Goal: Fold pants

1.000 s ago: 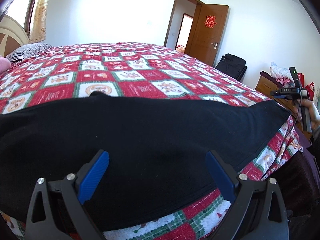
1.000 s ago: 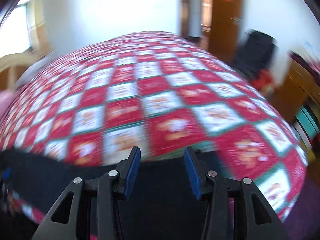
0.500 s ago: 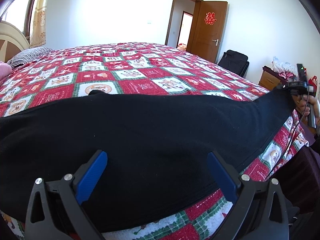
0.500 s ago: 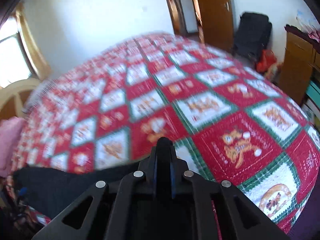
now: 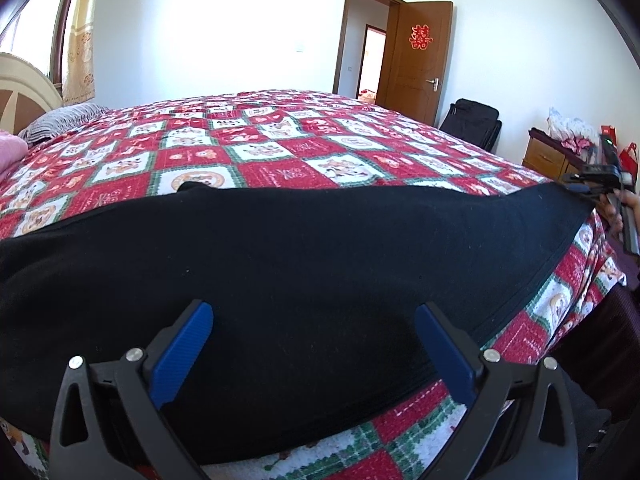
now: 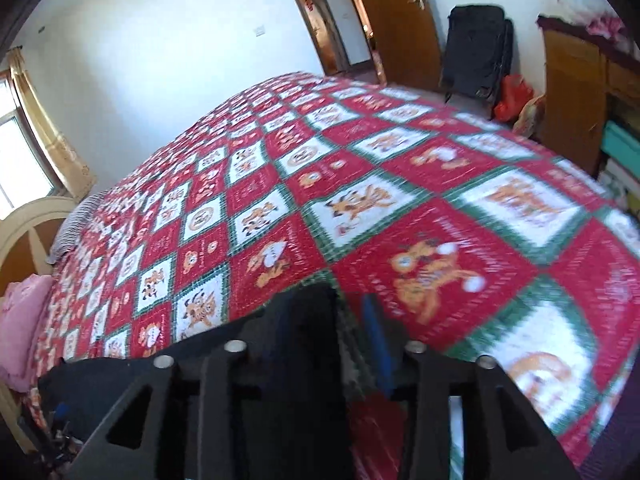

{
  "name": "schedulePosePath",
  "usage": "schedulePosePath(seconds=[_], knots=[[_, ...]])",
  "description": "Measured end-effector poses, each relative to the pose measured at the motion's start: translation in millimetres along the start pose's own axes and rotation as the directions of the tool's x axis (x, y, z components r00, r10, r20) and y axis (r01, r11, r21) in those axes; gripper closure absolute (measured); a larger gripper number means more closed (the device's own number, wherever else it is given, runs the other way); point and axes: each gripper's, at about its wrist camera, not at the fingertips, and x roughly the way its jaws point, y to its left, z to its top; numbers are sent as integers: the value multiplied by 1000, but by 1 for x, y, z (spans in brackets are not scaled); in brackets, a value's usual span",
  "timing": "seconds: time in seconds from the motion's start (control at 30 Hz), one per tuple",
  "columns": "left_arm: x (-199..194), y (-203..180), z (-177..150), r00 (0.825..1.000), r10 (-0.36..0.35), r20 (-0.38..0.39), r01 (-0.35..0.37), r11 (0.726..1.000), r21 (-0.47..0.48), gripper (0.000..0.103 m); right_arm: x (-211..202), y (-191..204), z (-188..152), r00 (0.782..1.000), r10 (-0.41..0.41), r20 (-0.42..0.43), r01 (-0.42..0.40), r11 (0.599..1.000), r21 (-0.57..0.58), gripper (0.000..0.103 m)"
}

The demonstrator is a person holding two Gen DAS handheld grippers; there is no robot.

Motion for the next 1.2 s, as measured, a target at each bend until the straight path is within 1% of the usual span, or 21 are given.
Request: schedulePosePath(seconds=[0.1,0.17,0.2,0.3,0.33,0.37,0.4,0.47,0.5,0.53,0.6,0.67,0.73,0.77,0.87,0.97,1.0,1.03,1.07,1.1,1.2], knots=[[-1,1,-1,1000,3,2,-3,1000,-8,0,-27,-4,-10,1000,21,10,-21,1000,0,59],[-1,0,-4,1000,21,-1,-21,1000,12,0,-42,-3,-20,999,34,9,-34,999,-17,59],[-1,-1,-5,1000,31,-1,-31,999,24,0,-47,-1,-25,999,42,8,-42,999,-25,59],[0,-4,-8,999,54,-4,-54,997,52,0,-56,6,-40,995,100,-5,-100,994,-39,59],[0,-4,-9,998,55,-3,-55,997,53,0,-54,10,-45,995,101,-19,-102,993,-52,59],[0,-3,-9,998,56,-2,-56,997,54,0,-49,15,-48,997,65,-41,-68,994,-81,63],[0,-3,-9,998,57,0,-56,997,56,0,-43,18,-50,998,24,-50,-29,994,-108,69],[0,-3,-10,998,55,3,-55,997,51,0,-37,18,-53,999,-41,-24,37,990,-138,79],[0,-2,-10,999,53,5,-53,997,48,0,-35,15,-51,999,-50,-20,47,991,-124,80],[0,-2,-10,999,52,6,-52,997,49,0,-36,12,-49,999,-34,-23,32,994,-105,80],[0,-2,-10,998,56,9,-56,997,53,0,-38,11,-42,1000,-12,-16,10,995,-104,80],[0,-4,-11,998,63,12,-63,996,60,0,-40,11,-31,1000,-6,23,8,995,-97,78],[0,-4,-11,998,67,12,-67,996,64,0,-33,9,-19,999,0,36,3,996,-84,69],[0,-5,-11,998,67,12,-68,996,63,0,-25,8,-13,1000,9,27,-6,997,-79,65],[0,-4,-11,998,65,11,-66,996,62,0,1,11,-1,1000,0,-9,-1,996,-87,65],[0,-4,-11,998,67,12,-67,996,63,0,25,11,5,998,-1,-58,-4,997,-81,65],[0,-5,-11,998,68,13,-69,996,63,0,30,11,6,997,6,-70,-12,997,-75,78],[0,-5,-11,998,69,13,-70,996,64,0,32,12,6,997,14,-75,-19,997,-74,89],[0,-5,-12,997,70,14,-71,995,64,0,32,14,6,998,16,-65,-21,997,-76,95],[1,-6,-12,997,71,15,-72,995,64,0,29,18,7,999,11,-50,-15,996,-87,97],[1,-7,-12,997,79,16,-80,994,69,0,17,26,10,1000,13,4,-13,994,-107,98]])
